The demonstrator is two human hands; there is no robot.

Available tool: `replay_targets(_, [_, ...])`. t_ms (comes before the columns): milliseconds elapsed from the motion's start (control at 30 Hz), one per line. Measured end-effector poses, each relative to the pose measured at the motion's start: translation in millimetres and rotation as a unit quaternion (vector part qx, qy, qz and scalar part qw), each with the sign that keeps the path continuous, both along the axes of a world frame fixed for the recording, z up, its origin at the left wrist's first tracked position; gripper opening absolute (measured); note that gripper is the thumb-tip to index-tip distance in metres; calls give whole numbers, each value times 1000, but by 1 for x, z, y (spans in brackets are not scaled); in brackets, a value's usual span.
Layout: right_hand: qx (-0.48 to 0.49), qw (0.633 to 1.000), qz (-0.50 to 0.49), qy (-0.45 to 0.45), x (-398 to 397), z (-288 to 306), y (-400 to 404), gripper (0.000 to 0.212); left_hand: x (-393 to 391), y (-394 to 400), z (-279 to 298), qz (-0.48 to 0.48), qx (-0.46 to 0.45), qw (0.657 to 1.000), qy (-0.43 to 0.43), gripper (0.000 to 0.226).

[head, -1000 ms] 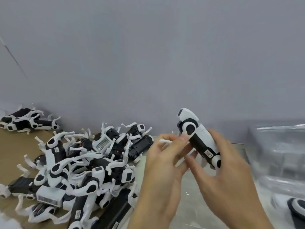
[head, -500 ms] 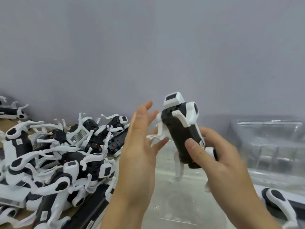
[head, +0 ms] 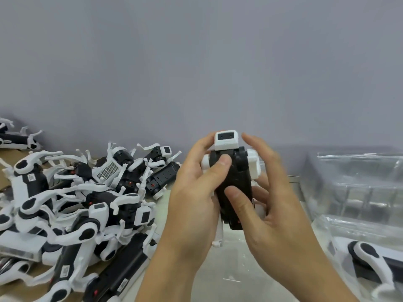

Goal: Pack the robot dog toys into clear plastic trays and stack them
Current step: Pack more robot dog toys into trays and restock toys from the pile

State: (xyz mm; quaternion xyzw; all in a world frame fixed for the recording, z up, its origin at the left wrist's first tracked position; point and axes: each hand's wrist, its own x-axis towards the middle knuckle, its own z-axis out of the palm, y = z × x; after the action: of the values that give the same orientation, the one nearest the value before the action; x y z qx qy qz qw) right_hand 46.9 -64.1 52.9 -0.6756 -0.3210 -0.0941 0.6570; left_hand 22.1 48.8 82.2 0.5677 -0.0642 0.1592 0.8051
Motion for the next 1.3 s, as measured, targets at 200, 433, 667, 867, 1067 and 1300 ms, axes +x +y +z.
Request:
replay_targets(200, [18,999,-7,34,4,-1,-6,64,1,11,-4,-1,99,995,-15,41])
replay_targets(433, [91,987,-26,130,9,1,-19,57,-2,55,-13,168,296,931,130,17])
replay_targets(667, [32,989,-42,142,9,1,-21,60,-13,55,-36,205,438,859,170,30])
replay_targets(867, [-64,988,-50,132,12,0,-27,64,-19,29,-46,270,433,856,87,34])
replay_targets(1067, [-152,979,-47,130,13,3,-36,64,-9,41,-46,226,499,825,136,39])
replay_targets(1300, [-245,961,-66,112,12,13,-48,66,-1,42,-51,153,486,848,147,36])
